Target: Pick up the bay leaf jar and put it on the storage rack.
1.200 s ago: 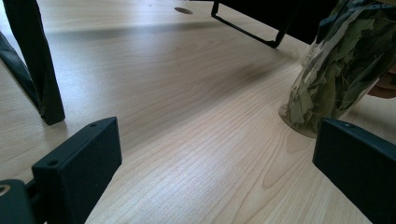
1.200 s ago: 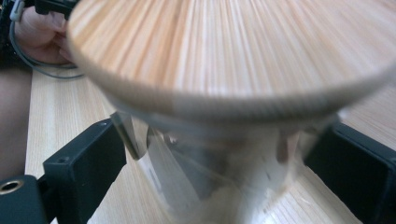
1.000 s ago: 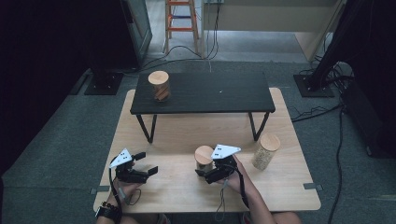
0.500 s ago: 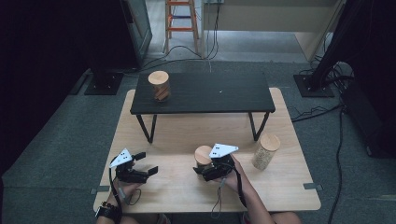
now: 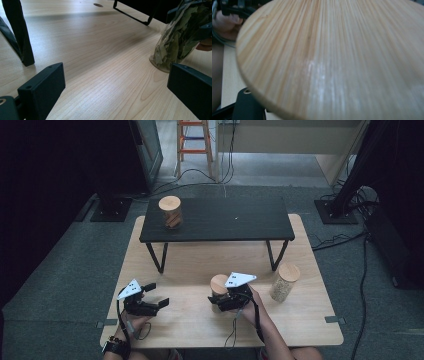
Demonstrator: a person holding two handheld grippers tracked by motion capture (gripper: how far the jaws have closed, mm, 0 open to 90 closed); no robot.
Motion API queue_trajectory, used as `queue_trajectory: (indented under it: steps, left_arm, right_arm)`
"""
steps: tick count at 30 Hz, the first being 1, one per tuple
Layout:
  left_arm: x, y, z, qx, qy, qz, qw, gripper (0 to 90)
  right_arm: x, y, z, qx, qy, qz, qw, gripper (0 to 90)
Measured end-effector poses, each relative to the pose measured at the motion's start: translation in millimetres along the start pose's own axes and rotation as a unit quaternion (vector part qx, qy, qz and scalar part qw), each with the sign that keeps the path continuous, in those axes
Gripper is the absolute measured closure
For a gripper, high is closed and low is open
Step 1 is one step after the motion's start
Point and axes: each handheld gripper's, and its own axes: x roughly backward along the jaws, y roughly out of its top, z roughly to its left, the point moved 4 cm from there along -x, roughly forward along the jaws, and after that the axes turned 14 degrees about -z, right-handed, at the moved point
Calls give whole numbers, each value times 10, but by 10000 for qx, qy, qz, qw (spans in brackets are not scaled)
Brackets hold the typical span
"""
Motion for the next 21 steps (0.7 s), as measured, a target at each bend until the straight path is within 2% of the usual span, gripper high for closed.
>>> queue_trajectory:
  steps: [5,11,21]
  left_arm:
    - [-1,1,2,-1,-6,5,10000,16]
    - [-6,3,-5,-20,1,17,10000,16]
    - [-8,2,-10,-29,6,18,10000,16]
  right_arm:
    - [63,60,-29,-22,-15,-36,10000,250]
    - [131,297,-16,97,48,87,9999,250]
    - [147,527,-20,131,151,179,9996,250]
